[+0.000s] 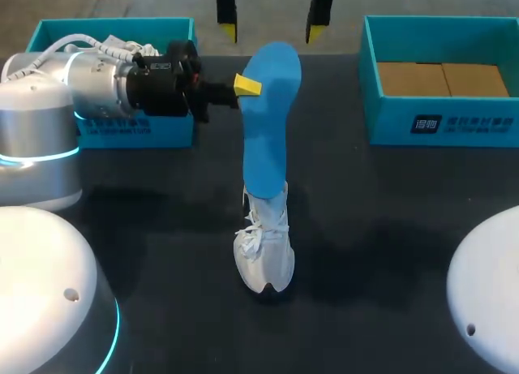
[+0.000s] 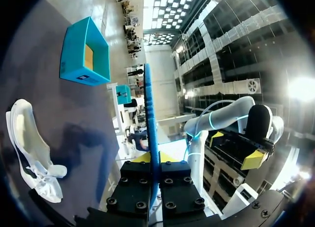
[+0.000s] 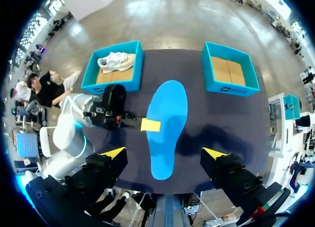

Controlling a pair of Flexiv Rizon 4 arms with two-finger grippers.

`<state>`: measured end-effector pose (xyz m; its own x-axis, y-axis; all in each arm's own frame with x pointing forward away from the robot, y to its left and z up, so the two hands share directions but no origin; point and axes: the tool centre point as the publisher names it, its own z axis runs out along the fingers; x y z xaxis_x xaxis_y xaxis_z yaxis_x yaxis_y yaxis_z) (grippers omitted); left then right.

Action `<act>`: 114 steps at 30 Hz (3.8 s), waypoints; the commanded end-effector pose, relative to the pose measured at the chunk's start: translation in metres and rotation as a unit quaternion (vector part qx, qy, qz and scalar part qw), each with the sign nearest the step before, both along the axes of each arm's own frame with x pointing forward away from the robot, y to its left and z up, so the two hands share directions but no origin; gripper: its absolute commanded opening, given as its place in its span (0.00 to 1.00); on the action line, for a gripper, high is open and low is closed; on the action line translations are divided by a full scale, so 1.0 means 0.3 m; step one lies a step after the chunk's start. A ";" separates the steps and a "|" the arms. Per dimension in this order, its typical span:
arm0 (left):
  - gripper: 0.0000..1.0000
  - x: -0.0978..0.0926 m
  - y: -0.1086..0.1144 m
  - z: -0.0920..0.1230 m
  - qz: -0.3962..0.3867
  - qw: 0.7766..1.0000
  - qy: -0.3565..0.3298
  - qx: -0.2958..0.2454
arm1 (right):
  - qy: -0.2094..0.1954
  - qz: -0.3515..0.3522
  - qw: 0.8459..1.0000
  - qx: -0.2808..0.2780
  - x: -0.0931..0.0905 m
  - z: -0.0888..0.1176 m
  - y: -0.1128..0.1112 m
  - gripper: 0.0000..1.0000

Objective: Take the shoe out of the shoebox, open the shoe tongue, remove and reinsert the insole, then place the shoe into the shoebox

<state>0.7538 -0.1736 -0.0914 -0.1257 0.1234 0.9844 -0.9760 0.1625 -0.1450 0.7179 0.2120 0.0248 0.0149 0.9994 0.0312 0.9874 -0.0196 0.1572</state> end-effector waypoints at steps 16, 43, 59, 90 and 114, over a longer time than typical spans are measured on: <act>0.00 -0.002 0.008 0.006 -0.001 1.000 -0.001 0.000 | 0.003 -0.006 1.000 -0.015 0.015 -0.003 0.014 1.00; 0.00 -0.002 0.007 0.014 -0.001 1.000 -0.004 0.002 | -0.006 -0.011 0.982 0.188 -0.011 -0.046 -0.113 1.00; 0.00 0.004 0.014 0.017 0.002 1.000 -0.006 0.003 | -0.032 -0.005 0.933 0.358 -0.021 -0.082 -0.203 1.00; 0.00 0.014 0.027 0.026 0.007 1.000 -0.008 0.000 | -0.025 0.070 0.800 0.595 -0.021 -0.179 -0.271 1.00; 0.00 0.011 0.029 0.047 0.009 1.000 -0.015 -0.002 | -0.038 0.074 0.729 0.679 -0.030 -0.279 -0.291 1.00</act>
